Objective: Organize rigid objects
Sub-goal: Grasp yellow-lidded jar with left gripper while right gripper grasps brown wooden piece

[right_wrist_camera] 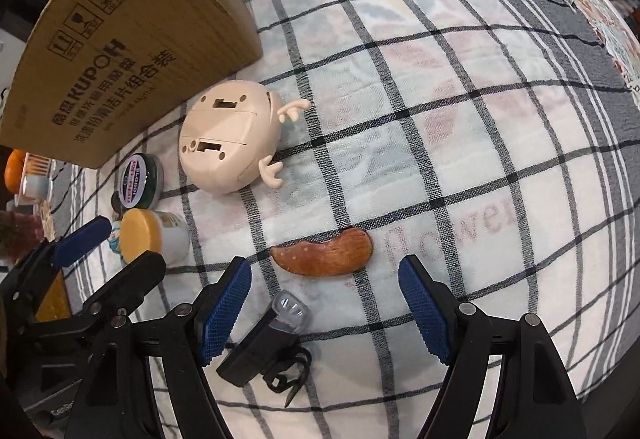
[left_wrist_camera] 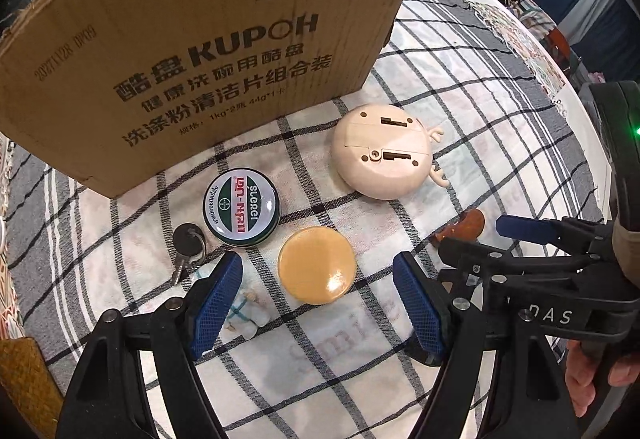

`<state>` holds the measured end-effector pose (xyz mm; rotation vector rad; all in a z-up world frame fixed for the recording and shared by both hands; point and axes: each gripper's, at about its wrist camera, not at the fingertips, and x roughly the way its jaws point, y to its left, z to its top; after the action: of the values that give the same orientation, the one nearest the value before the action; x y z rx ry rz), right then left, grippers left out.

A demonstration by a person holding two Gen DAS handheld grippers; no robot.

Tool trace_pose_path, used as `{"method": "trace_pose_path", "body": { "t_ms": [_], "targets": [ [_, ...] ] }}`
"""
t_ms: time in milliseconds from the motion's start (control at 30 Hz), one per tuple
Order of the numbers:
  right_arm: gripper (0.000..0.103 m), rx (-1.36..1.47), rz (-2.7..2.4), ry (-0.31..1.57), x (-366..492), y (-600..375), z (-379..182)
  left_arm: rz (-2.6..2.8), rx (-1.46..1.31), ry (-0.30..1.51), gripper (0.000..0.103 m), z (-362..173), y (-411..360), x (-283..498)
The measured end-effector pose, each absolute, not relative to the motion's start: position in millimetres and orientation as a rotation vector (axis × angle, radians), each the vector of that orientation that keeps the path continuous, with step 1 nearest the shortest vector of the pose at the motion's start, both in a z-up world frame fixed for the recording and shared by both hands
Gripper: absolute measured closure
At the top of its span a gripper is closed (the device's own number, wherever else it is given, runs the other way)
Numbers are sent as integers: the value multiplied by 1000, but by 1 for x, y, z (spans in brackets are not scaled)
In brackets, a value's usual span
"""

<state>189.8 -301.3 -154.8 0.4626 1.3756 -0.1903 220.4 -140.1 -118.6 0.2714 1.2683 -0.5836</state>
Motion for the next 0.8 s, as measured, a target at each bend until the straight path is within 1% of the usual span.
{"method": "trace_pose_path", "body": {
  "t_ms": [167,467,533,600,667,700,800],
  "targets": [
    [26,470,-207,1377,188,-303,-161,-569,267,1295,27,-127,-142,224],
    [27,463,-231,1360,192,-305,-170,-549,230,1343,41,-140,-142,231],
    [31,451,-233,1354,193,-303,-168,-550,226,1353,46,-144,-143,231],
    [38,444,-229,1348,193,-301,-165,-553,218,1366,51,-147,-144,231],
    [44,453,-223,1341,192,-297,-162,-541,228,1354,53,-148,-145,229],
    [47,458,-218,1337,192,-296,-161,-543,233,1351,58,-148,-146,228],
    [47,465,-211,1330,190,-294,-162,-547,227,1351,60,-148,-146,227]
  ]
}}
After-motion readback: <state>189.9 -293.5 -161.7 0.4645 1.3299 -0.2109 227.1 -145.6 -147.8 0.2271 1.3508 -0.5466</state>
